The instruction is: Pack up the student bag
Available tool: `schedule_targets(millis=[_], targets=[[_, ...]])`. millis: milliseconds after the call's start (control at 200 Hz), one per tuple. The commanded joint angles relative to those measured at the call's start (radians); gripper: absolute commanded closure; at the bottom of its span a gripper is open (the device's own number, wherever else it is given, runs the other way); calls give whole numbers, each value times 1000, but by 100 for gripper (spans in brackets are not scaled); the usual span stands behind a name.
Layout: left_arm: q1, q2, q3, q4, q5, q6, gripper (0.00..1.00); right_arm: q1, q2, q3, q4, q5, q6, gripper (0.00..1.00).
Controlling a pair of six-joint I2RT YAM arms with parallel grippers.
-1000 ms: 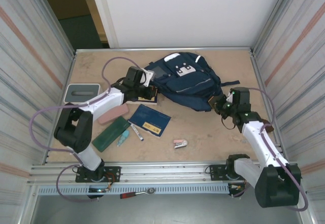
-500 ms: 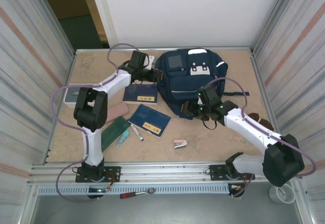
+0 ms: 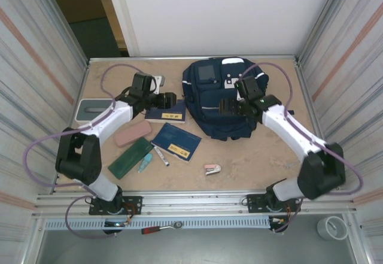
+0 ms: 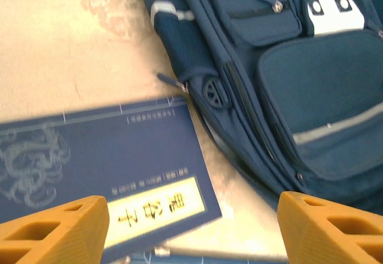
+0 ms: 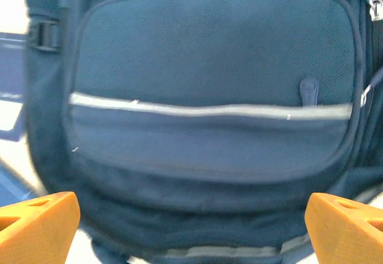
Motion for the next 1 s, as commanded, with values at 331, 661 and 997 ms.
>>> schedule_targets(millis=[331,661,997], targets=[[-18,-196,-188,16,-39,-27,22,164,420,222,-83,129,-431,2],[-34,-177,-227,29,-41,-28,22,170,509,286,-97,128,-470,29],[-123,-236,-253,25,-27,-50,21,158,405,422,-168,192,-463,100]])
